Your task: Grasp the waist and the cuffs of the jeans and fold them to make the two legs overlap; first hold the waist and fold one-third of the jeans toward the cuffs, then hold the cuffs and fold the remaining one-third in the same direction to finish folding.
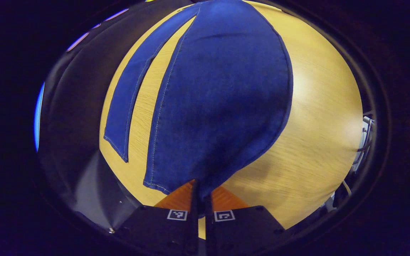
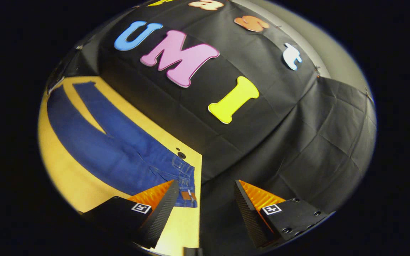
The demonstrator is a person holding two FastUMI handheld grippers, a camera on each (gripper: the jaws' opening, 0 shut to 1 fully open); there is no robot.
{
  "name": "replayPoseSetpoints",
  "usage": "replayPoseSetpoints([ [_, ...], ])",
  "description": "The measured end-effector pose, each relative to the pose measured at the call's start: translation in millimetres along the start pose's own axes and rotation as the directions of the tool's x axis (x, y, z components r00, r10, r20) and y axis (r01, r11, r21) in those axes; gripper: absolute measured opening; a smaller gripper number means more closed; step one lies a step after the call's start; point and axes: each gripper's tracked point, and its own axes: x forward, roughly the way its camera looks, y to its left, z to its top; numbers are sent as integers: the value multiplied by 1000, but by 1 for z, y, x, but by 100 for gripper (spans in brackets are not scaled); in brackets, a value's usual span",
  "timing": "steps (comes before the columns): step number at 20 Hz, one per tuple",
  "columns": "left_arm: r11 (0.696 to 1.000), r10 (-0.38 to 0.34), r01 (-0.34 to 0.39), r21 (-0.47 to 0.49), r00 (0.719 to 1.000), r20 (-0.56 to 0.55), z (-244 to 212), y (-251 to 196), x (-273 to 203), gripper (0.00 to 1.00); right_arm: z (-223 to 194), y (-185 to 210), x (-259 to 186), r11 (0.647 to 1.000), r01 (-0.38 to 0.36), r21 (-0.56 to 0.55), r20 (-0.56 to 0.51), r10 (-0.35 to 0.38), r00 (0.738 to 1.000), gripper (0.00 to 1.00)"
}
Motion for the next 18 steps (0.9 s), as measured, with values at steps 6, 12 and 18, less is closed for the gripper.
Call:
replayPoseSetpoints([
  [6,997,-74,73,-25,997,-10,0,6,4,6,-75,15,71,872,-232,-431,-116,201,973,96],
  [12,998,-63,62,-33,997,-36,-2,7,6,6,-156,68,116,566,-491,-663,-302,398,866,95],
  [18,999,-53,53,-15,997,-60,0,6,6,5,-201,91,164,488,-573,-658,-400,419,815,95],
])
